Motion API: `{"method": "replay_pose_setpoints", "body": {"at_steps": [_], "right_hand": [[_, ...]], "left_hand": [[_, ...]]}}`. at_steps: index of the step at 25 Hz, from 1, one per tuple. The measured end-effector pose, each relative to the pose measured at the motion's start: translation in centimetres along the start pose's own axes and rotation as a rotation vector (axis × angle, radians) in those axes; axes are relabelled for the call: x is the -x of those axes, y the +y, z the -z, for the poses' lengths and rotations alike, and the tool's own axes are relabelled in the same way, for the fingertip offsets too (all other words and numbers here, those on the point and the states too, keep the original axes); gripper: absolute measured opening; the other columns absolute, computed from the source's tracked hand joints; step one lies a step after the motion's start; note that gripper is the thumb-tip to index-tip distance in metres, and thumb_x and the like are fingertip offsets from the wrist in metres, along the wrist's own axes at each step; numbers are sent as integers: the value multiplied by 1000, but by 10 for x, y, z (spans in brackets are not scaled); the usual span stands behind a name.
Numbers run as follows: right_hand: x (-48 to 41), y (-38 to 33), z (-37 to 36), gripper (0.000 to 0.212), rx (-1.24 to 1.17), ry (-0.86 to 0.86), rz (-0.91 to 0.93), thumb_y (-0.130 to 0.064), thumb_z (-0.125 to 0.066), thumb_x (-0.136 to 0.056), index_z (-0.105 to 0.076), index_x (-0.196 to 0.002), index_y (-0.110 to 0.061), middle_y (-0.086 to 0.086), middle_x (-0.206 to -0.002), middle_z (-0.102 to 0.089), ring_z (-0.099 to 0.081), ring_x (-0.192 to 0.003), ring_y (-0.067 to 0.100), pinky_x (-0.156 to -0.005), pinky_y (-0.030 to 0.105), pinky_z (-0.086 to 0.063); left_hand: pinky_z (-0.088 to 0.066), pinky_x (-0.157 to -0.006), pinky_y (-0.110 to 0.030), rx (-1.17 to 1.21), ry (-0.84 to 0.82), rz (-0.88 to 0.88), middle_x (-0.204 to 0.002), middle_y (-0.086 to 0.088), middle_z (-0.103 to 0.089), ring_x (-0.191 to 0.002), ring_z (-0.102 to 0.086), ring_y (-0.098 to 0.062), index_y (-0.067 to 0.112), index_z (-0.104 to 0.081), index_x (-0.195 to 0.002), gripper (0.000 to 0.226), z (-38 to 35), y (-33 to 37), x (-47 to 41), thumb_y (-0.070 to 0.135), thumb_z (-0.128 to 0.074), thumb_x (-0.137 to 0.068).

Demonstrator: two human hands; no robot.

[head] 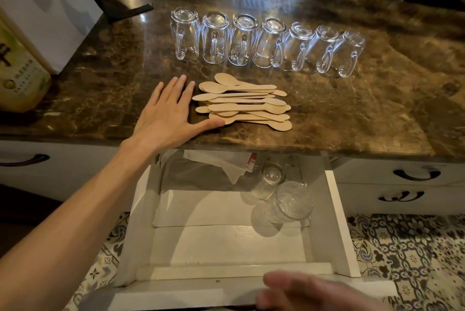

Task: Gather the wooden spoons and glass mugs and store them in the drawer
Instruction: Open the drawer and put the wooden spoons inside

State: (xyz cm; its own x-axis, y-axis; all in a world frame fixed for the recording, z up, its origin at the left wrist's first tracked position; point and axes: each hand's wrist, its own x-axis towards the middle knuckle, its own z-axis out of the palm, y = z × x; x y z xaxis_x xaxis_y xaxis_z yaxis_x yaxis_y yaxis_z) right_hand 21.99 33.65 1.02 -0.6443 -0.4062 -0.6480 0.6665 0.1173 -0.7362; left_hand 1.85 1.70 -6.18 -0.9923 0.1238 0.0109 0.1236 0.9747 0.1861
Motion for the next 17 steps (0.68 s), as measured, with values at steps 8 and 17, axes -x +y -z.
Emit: {"method": "replay_pose_setpoints", "body": {"at_steps": [8, 17], "right_hand": [[-101, -134, -21, 67, 1111, 312, 560, -52, -68, -73, -47, -133, -31, -14, -129, -54, -48, -116, -1, -97, 17, -40], [-198, -180, 0, 117, 1624, 287, 334, -57, -78, -61, -13, -149, -17, 5, -153, -26, -22, -139, 27, -113, 45, -19]], "left_hand": [[5, -118, -36, -7, -3, 2, -159, -1, 1, -145, 5, -11, 18, -6, -150, 121, 0, -2, 2, 97, -7, -59], [3, -119, -39, -45, -11, -16, -159, -3, 2, -145, 6, -14, 16, -3, -150, 129, 1, 0, 1, 100, -4, -52]]}}
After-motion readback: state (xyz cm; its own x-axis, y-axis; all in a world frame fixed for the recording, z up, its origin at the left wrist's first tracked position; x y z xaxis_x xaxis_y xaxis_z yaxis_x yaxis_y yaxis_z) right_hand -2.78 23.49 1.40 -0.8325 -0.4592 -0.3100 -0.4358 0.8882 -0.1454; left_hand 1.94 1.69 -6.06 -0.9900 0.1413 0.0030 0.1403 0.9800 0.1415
